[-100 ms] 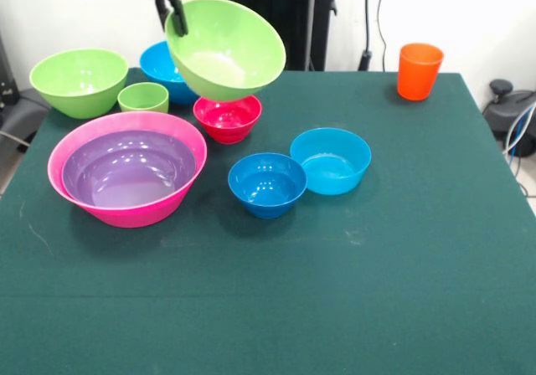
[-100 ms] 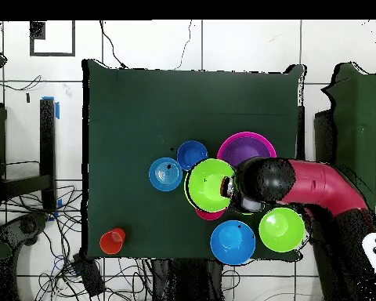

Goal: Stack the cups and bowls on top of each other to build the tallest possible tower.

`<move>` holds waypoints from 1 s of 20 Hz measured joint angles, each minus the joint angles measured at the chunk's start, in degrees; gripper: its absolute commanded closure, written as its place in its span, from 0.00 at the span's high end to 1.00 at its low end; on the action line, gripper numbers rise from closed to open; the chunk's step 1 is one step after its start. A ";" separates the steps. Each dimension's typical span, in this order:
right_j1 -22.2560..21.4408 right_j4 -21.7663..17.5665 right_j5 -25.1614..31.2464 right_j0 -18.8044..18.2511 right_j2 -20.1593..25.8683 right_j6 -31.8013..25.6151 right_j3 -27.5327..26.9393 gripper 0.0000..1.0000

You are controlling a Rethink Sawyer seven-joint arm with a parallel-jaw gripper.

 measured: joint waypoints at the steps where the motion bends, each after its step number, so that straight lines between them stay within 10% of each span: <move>1: 0.20 -0.22 0.00 -0.21 0.11 0.00 -0.13 0.00; 20: 4.02 -2.09 0.01 -2.61 3.20 0.00 -1.87 0.00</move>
